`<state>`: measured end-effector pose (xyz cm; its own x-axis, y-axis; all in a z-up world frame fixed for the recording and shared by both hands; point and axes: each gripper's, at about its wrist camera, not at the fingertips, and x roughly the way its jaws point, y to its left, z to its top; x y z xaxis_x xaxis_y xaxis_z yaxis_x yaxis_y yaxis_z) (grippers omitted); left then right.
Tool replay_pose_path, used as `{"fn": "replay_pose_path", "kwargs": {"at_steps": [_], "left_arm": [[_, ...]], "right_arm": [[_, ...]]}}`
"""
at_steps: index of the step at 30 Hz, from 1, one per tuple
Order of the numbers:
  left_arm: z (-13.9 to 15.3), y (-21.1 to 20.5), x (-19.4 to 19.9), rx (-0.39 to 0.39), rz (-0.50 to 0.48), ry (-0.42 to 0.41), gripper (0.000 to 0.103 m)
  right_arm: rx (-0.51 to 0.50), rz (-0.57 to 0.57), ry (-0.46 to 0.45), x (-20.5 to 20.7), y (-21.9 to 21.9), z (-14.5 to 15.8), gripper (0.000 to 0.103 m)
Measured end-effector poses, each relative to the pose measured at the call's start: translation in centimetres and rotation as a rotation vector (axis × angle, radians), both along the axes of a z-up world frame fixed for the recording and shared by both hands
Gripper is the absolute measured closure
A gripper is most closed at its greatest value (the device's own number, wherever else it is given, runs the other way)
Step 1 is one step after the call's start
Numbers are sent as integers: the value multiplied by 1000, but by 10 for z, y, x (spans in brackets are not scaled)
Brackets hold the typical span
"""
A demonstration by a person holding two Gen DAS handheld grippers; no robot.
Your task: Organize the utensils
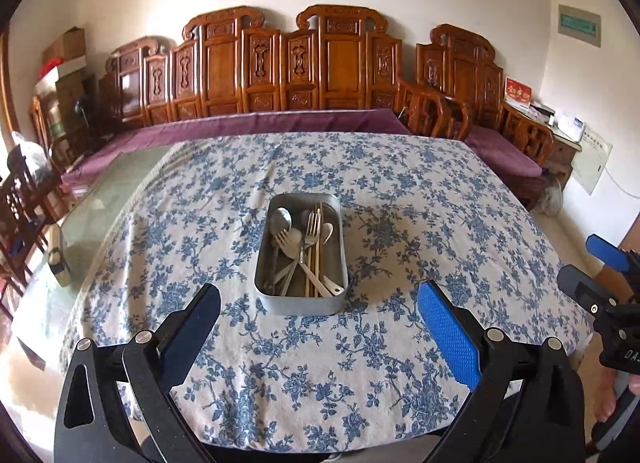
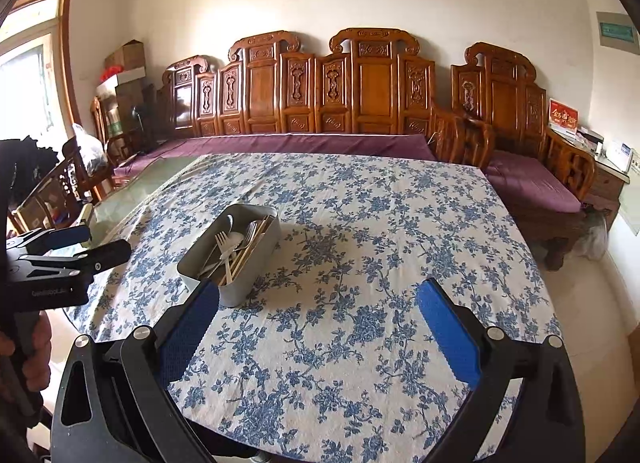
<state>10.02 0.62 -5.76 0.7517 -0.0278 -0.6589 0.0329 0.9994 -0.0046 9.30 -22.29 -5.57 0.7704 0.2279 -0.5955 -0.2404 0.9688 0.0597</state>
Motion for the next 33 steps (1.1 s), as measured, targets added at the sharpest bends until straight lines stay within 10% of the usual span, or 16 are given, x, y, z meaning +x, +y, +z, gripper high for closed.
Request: {"fn": "replay_pose_path", "kwargs": {"at_steps": [33], "left_arm": [[105,-7,-89,-28,0,-267,8]], "right_arm": [[76,-22,-279,-90,-5,109,3]]}}
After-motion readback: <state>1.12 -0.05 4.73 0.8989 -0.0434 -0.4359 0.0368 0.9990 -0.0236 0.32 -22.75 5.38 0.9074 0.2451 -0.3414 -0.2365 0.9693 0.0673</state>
